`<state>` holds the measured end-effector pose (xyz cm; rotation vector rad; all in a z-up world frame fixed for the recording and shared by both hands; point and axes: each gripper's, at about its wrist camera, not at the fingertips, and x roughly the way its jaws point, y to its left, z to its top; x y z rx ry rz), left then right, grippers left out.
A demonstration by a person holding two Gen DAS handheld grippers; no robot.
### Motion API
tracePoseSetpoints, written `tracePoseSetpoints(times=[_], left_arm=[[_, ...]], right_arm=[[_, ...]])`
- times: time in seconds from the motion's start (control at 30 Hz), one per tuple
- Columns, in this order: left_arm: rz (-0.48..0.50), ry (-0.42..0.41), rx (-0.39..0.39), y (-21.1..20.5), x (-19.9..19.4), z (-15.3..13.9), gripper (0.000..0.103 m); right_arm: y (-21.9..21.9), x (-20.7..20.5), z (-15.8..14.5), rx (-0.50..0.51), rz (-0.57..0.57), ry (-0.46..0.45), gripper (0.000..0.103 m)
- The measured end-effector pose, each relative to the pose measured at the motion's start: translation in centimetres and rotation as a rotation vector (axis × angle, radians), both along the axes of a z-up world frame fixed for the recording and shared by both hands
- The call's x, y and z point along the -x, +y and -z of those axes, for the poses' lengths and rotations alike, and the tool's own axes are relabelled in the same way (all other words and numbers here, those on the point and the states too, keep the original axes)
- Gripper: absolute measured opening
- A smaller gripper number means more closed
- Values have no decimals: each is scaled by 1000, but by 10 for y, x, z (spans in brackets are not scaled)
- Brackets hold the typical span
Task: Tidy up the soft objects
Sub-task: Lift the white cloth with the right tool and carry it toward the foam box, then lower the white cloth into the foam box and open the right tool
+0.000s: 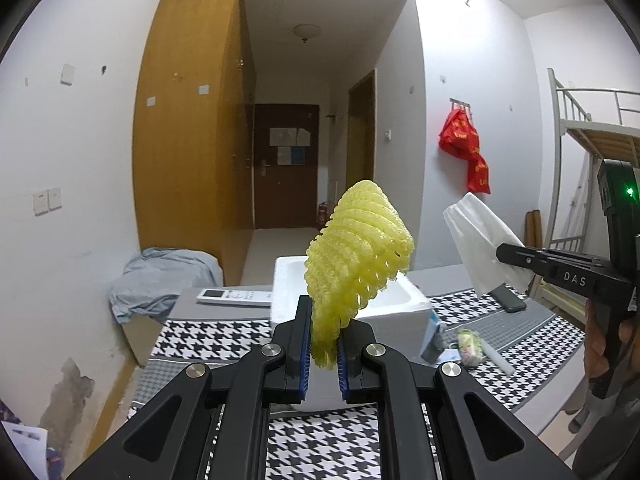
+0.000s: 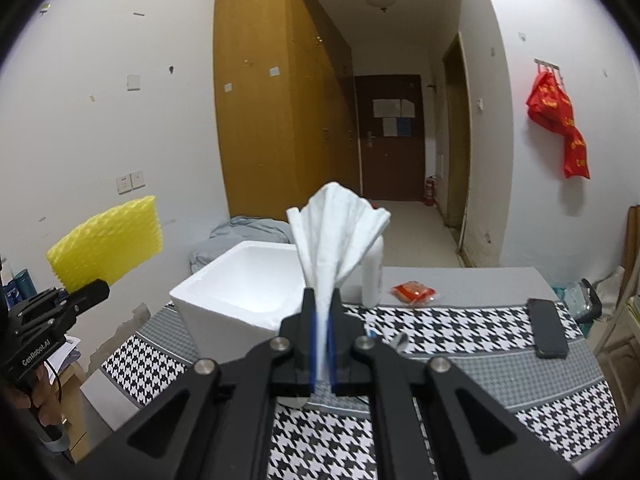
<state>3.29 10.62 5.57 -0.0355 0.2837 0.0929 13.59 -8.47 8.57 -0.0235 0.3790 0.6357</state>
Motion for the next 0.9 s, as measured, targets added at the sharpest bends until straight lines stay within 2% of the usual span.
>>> tracePoseSetpoints(times=[0.43, 0.9], left_arm=[[-71, 15, 7, 24, 2, 7, 12], [-93, 31, 13, 41, -7, 17, 12]], right_arm=[[45, -14, 0, 19, -90, 5, 6], [89, -32, 9, 56, -141, 31, 6]])
